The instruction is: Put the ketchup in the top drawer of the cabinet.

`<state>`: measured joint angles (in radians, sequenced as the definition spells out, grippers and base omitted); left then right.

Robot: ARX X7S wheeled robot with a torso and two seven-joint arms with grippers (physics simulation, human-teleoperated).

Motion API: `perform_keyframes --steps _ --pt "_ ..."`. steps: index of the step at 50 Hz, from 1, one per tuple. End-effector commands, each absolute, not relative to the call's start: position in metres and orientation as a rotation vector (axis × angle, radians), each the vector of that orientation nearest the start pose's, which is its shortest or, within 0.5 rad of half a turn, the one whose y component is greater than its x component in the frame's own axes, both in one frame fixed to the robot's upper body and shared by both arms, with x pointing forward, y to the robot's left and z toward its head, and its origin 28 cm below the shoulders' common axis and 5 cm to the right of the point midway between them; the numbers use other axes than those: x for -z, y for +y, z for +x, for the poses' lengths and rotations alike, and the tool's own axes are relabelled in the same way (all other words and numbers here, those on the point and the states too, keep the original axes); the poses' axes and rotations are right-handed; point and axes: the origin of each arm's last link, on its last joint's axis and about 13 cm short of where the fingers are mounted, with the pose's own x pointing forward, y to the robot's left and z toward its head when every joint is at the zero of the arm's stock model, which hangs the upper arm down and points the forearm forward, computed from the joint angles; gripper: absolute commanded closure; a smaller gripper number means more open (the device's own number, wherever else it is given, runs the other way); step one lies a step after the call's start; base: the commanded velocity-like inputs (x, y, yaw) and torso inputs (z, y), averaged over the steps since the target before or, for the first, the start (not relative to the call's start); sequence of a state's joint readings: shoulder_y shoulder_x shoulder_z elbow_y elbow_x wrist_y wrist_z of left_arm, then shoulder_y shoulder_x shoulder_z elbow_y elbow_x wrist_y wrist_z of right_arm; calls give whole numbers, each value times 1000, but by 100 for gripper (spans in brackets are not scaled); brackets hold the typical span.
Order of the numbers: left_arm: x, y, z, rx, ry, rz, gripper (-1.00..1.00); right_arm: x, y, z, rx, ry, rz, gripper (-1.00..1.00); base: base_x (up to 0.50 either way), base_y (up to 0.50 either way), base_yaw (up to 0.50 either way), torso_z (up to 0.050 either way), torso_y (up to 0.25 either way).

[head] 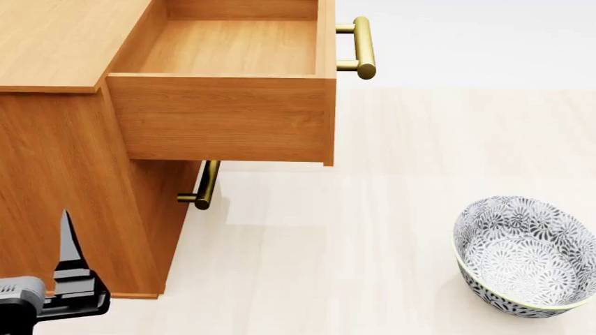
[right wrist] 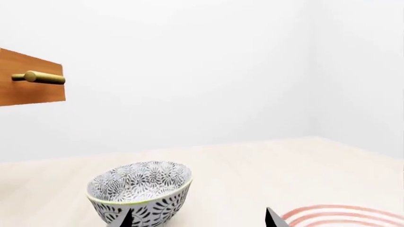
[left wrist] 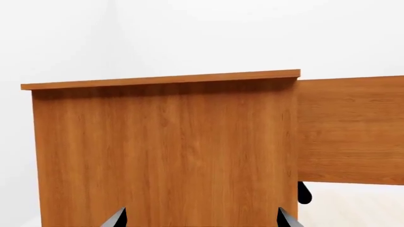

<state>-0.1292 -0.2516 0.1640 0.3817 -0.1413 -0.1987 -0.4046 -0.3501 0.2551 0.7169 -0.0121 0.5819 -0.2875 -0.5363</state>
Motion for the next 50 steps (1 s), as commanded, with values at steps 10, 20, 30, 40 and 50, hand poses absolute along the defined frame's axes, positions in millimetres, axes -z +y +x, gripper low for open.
perform_keyframes --steps 10,20,30,40,50 --pt "-103 219 230 -192 -286 51 -100 -17 -292 86 190 -227 30 -100 0 0 0 0 0" --pt "-102 221 229 -196 -285 48 -100 -1 -295 85 194 -219 44 -100 0 0 0 0 0" --pt "-103 221 229 -196 -285 47 -100 5 -295 85 200 -216 54 -100 0 0 0 0 0" --pt "-102 221 229 -199 -282 46 -100 -10 -290 91 173 -247 42 -100 0 0 0 0 0" --pt "-101 222 230 -201 -279 46 -100 -18 -277 101 106 -262 41 -100 0 0 0 0 0"
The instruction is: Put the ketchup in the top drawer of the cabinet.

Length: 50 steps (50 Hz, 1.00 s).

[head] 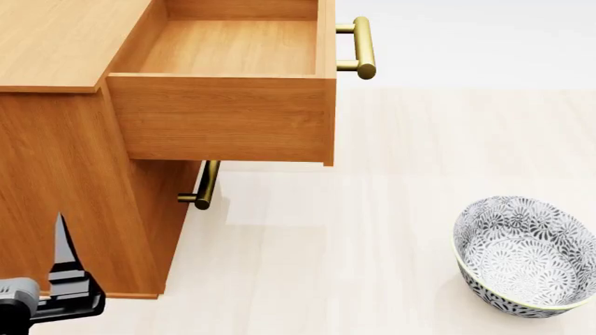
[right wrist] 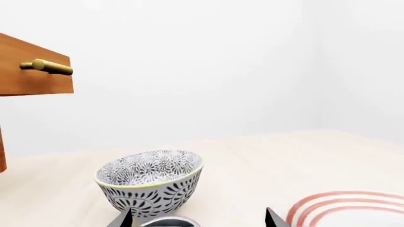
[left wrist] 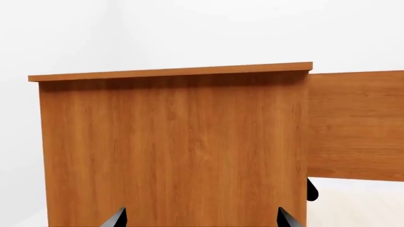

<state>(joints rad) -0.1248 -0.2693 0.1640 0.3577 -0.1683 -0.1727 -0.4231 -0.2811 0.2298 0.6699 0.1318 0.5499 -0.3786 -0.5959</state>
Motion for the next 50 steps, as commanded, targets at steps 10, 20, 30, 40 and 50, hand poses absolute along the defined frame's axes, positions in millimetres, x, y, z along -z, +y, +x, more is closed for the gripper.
perform_keyframes --steps 10,20,30,40,50 --pt "-101 222 230 -204 -279 44 -100 -12 -271 107 66 -248 40 -100 0 0 0 0 0" --pt "-101 223 229 -208 -279 44 -100 -6 -271 110 59 -240 40 -100 0 0 0 0 0" --pt "-101 223 230 -209 -279 44 -100 2 -272 109 82 -231 48 -100 0 0 0 0 0" --pt "-100 223 230 -210 -277 42 -100 8 -272 109 96 -223 60 -100 0 0 0 0 0" --pt "-99 223 230 -211 -276 39 -100 11 -271 111 97 -220 66 -100 0 0 0 0 0"
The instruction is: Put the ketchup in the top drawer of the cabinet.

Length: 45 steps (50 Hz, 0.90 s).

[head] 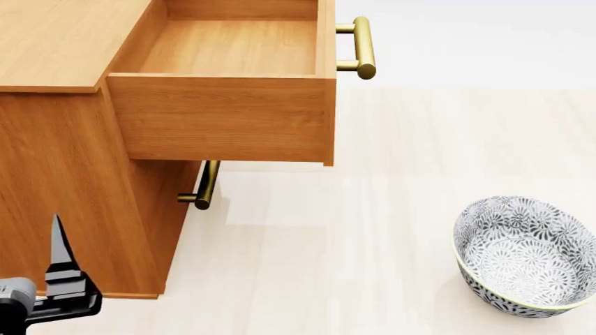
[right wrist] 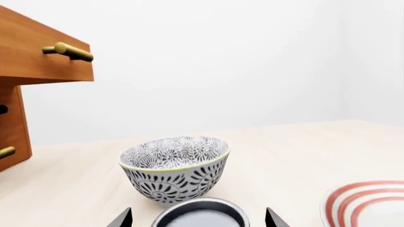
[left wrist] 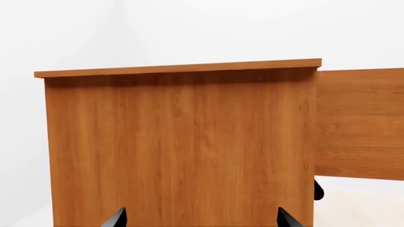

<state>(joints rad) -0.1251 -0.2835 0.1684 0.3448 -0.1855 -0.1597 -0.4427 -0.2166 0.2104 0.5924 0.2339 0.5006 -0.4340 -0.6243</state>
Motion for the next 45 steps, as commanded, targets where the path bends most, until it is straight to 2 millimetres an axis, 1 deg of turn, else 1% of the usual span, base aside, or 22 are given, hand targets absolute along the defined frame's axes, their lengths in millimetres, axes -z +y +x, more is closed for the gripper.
perform_keyframes --steps 1,45 --pt "-99 223 230 -211 -276 38 -100 11 -271 111 97 -220 66 -100 0 0 0 0 0" --pt "-98 224 232 -214 -272 34 -100 23 -269 113 113 -193 89 -100 0 0 0 0 0"
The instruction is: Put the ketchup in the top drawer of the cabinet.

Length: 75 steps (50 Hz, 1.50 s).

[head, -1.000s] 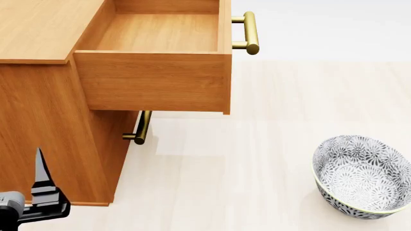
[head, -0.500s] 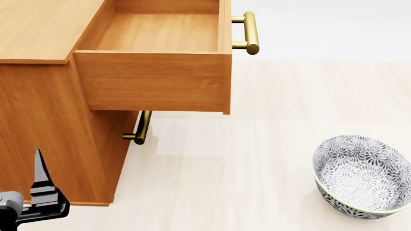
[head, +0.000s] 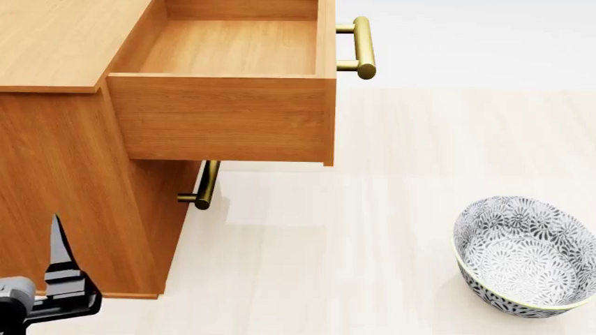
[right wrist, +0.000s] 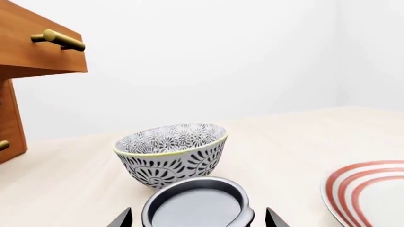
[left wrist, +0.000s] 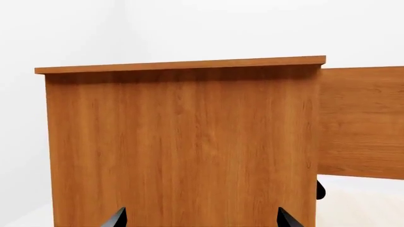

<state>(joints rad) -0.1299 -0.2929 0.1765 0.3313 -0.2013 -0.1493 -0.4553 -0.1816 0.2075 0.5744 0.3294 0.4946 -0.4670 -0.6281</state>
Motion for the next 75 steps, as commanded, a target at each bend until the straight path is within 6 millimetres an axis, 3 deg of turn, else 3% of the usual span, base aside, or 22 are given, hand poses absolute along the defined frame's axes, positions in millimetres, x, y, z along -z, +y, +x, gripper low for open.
perform_keyframes --steps 1,10,11,30,47,51,60,75 --pt "-97 224 232 -213 -271 34 -100 23 -269 113 112 -194 91 -100 0 0 0 0 0" --pt "-98 224 232 -217 -272 33 -100 21 -269 114 113 -194 97 -100 0 0 0 0 0" --pt "-98 224 232 -218 -272 32 -100 22 -269 114 110 -197 100 100 0 0 0 0 0" --pt "-100 225 232 -227 -278 34 -100 17 -269 112 112 -210 102 100 0 0 0 0 0" --pt "-101 226 232 -219 -280 26 -100 -45 -272 127 128 -280 52 100 0 0 0 0 0" --pt "-101 225 232 -213 -280 23 -100 -71 -273 132 146 -310 23 100 0 0 0 0 0" --pt "-101 224 233 -205 -279 21 -100 -108 -271 141 145 -358 -14 100 0 0 0 0 0" --pt "-101 224 234 -201 -277 20 -100 -147 -274 150 133 -417 -49 100 0 0 0 0 0"
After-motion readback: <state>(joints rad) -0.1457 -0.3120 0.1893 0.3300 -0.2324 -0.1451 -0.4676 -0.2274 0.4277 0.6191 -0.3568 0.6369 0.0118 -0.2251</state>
